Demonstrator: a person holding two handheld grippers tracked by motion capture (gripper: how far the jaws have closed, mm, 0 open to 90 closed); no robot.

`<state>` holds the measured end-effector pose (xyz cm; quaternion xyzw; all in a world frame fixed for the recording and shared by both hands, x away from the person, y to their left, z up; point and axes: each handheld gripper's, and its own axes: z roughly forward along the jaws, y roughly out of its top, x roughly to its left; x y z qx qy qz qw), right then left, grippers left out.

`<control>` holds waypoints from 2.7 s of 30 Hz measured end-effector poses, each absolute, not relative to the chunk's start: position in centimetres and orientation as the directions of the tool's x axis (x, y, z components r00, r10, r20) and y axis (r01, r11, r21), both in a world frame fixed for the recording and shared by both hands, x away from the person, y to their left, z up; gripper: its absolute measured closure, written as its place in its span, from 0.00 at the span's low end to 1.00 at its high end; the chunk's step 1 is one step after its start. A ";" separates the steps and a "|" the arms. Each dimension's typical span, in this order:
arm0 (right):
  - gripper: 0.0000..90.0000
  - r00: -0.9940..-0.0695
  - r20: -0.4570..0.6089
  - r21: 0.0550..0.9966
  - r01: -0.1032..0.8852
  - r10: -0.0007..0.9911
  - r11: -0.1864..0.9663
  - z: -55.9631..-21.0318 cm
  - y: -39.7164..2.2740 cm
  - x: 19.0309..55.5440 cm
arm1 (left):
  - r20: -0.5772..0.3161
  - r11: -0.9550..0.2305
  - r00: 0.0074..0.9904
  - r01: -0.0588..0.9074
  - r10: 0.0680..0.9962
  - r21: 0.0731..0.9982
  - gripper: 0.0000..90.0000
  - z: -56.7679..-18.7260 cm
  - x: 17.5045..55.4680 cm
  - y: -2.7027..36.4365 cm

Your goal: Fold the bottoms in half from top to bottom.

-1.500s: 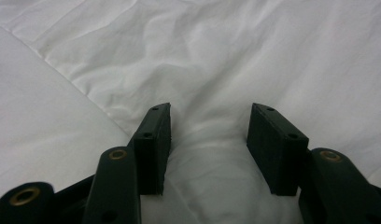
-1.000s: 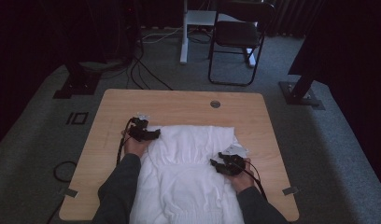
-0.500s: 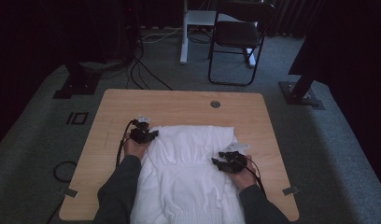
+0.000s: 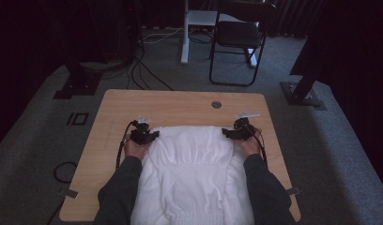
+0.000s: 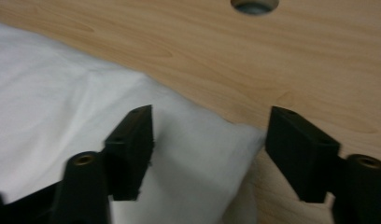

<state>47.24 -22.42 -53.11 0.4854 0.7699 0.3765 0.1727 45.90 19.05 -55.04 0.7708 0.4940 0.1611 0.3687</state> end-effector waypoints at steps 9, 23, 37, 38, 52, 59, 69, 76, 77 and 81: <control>0.28 -0.428 0.064 0.711 0.654 0.902 0.260 -55.5 -21.5 47.8 | -0.124 -0.230 0.458 0.641 0.880 0.732 0.81 -55.1 45.8 19.2; 0.89 -0.472 0.193 0.711 0.672 0.860 0.208 -55.4 -21.4 47.0 | -0.132 -0.220 0.449 0.648 0.884 0.730 0.82 -55.1 45.8 19.1; 0.91 -0.513 0.062 0.777 0.563 0.856 0.281 -50.6 -21.7 46.4 | -0.242 -0.106 0.454 0.616 0.857 0.780 0.87 -48.9 46.1 20.1; 0.91 -0.513 0.062 0.777 0.563 0.856 0.281 -50.6 -21.7 46.4 | -0.242 -0.106 0.454 0.616 0.857 0.780 0.87 -48.9 46.1 20.1; 0.89 -0.591 0.060 0.901 0.379 0.804 0.212 -45.0 -23.7 43.7 | -0.233 -0.072 0.540 0.485 0.809 0.872 0.88 -44.5 42.8 21.7; 0.89 -0.672 0.066 0.919 0.329 0.738 0.218 -44.3 -25.4 39.8 | -0.202 -0.098 0.618 0.416 0.760 0.904 0.87 -43.6 37.9 22.2; 0.88 -0.724 0.079 0.893 0.357 0.685 0.274 -48.7 -26.4 32.9 | -0.169 -0.208 0.660 0.453 0.732 0.867 0.87 -48.1 31.0 22.1; 0.87 -0.735 0.093 0.839 0.420 0.672 0.345 -52.6 -25.6 30.8 | -0.132 -0.343 0.655 0.544 0.744 0.766 0.87 -52.6 29.2 21.0; 0.87 -0.739 0.092 0.827 0.430 0.667 0.362 -53.2 -25.5 30.6 | -0.124 -0.362 0.655 0.553 0.745 0.750 0.87 -53.2 29.3 20.7; 0.87 -0.746 0.077 0.778 0.460 0.662 0.428 -54.8 -24.6 30.6 | -0.118 -0.371 0.642 0.573 0.758 0.731 0.87 -54.7 30.1 19.9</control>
